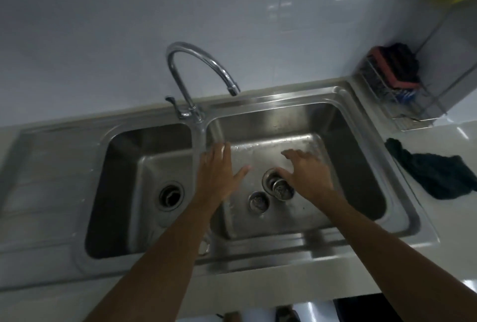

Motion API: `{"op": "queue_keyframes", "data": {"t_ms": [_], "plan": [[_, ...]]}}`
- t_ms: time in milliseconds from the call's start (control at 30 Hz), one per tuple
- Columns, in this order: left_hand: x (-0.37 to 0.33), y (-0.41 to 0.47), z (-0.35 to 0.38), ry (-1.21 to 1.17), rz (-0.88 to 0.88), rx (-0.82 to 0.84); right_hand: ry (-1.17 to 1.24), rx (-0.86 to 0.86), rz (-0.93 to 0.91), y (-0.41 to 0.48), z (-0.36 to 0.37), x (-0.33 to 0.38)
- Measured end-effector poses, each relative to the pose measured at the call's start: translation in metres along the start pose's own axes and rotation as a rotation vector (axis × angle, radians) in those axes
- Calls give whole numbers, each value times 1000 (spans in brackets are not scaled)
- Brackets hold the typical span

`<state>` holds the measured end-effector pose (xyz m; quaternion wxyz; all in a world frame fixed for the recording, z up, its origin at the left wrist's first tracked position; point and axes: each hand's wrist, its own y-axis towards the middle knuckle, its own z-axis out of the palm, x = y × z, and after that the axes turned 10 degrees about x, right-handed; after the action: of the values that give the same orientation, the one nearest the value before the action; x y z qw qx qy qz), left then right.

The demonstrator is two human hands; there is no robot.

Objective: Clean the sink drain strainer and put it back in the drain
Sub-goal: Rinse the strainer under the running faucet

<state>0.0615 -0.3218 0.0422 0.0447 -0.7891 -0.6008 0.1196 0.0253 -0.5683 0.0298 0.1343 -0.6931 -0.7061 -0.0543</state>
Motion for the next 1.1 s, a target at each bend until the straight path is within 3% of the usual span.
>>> {"op": "queue_keyframes", "data": {"t_ms": [167, 300, 500, 667, 867, 1100], "plan": [[49, 11, -10, 145, -36, -41, -24, 442, 32, 13, 62, -14], [37, 27, 6, 195, 44, -2, -80, 500, 87, 17, 99, -28], [22, 28, 33, 165, 26, 4, -107, 578, 81, 25, 119, -43], [29, 27, 34, 171, 4, -7, -31, 566, 65, 32, 113, -40], [45, 30, 2, 77, -97, -32, 100, 431, 29, 52, 69, -10], [97, 55, -66, 22, -215, -186, 175, 298, -7, 81, 10, 27]]}}
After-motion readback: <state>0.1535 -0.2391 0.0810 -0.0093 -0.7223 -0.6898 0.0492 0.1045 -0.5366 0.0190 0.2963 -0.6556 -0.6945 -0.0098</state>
